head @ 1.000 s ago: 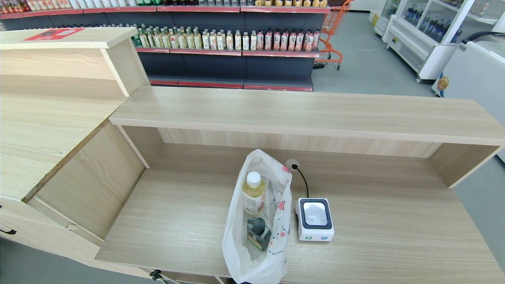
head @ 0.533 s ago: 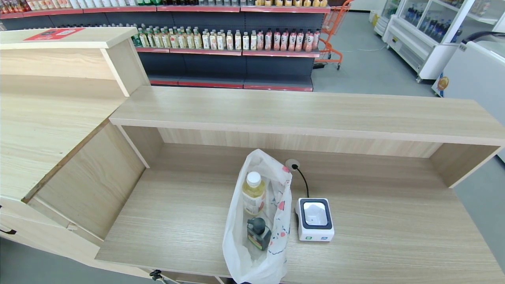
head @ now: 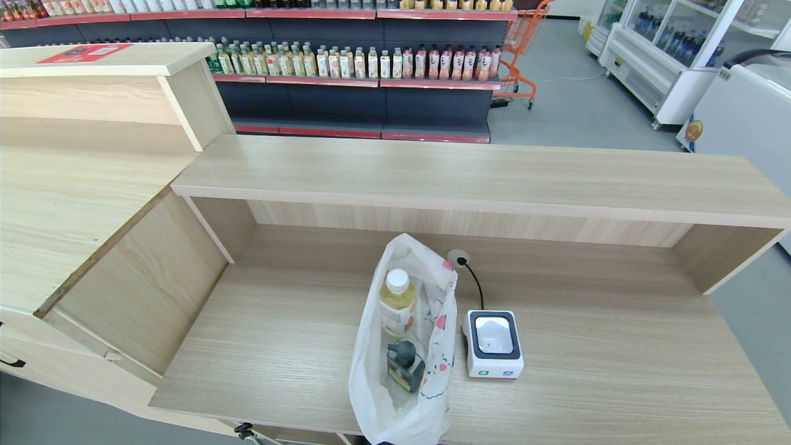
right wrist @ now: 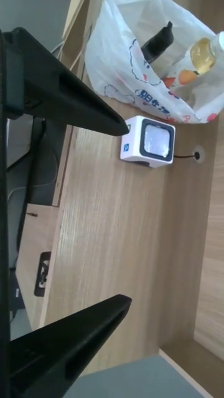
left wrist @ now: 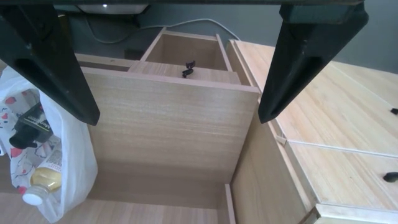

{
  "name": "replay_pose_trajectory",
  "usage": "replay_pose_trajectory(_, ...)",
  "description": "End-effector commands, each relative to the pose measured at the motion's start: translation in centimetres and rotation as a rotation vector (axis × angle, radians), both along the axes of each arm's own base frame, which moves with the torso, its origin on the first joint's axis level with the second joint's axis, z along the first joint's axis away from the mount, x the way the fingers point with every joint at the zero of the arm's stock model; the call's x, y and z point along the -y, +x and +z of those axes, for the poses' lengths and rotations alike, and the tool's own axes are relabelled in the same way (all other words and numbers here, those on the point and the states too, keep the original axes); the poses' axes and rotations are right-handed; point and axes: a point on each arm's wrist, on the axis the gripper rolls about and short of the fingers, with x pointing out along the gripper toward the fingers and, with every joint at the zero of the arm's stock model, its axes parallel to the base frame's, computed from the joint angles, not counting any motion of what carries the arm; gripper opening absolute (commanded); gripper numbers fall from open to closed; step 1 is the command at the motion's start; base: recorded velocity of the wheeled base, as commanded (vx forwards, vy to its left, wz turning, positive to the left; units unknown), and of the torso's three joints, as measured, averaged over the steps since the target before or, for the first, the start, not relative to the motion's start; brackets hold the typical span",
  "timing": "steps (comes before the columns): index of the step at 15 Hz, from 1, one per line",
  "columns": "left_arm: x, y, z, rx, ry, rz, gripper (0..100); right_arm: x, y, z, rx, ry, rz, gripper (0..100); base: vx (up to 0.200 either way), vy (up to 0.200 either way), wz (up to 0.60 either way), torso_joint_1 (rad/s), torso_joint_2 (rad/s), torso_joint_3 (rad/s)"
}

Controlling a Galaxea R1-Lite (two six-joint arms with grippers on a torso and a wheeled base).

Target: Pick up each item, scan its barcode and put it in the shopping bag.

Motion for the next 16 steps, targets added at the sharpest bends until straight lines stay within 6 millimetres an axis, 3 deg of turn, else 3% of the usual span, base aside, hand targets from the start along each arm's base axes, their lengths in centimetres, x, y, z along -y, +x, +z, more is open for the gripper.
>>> replay_pose_trajectory(1, 0.0, 0.0, 0.0, 0.0, 0.005, 0.0, 100, 0.0, 0.03, 0.01, -0.004, -0.001, 0.001, 100, 0.0, -0.2, 0.0, -0.002, 0.0, 0.002)
replay_pose_trajectory(9, 0.0, 0.0, 0.0, 0.0, 0.005, 0.001, 100, 0.0, 0.03, 0.01, -0.004, 0.005, -0.001, 100, 0.0, -0.2, 0.0, 0.005, 0.0, 0.001)
replay_pose_trajectory(12, 0.0, 0.0, 0.0, 0.0, 0.011, 0.0, 100, 0.0, 0.03, 0.01, -0.004, 0.005, -0.001, 100, 0.0, 0.0, 0.0, 0.0, 0.0, 0.0)
replay_pose_trajectory(16, 0.0, 0.0, 0.0, 0.0, 0.007, 0.001, 100, 0.01, 0.03, -0.01, -0.006, 0.01, -0.004, 100, 0.15, 0.0, 0.0, -0.002, 0.0, 0.002)
